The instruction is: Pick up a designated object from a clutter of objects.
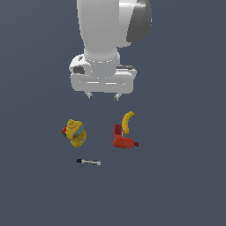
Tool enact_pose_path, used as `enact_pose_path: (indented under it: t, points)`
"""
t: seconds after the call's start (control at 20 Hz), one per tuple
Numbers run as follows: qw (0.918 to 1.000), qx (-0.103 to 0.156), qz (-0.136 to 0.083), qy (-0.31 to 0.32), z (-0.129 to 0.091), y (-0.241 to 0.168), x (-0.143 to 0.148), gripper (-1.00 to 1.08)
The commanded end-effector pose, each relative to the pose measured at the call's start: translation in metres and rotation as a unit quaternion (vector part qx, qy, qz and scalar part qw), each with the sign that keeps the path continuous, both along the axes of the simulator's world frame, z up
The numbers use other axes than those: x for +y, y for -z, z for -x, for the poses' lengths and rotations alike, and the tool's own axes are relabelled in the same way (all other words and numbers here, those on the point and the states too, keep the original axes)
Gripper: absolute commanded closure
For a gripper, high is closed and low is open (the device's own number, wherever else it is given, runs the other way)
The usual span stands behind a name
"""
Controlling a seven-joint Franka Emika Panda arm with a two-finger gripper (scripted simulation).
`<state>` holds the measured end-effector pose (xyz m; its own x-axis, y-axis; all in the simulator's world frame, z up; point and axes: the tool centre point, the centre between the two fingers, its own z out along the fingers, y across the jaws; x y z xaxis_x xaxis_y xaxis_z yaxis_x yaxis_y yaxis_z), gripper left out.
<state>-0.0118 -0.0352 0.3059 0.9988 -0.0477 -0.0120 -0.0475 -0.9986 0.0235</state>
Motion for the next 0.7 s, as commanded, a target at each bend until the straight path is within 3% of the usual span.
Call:
enact_pose_path:
  t: [0.0, 0.4, 0.65]
  points:
    - [1.0000, 0.000, 0.000, 0.000, 0.000, 0.000, 0.000, -0.92]
    - [0.9997, -0.010, -0.011, -0.017, -0.005, -0.015, 0.021, -0.92]
    - [0.9998, -0.010, -0.012, -0.016, -0.006, -0.013, 0.020, -0.92]
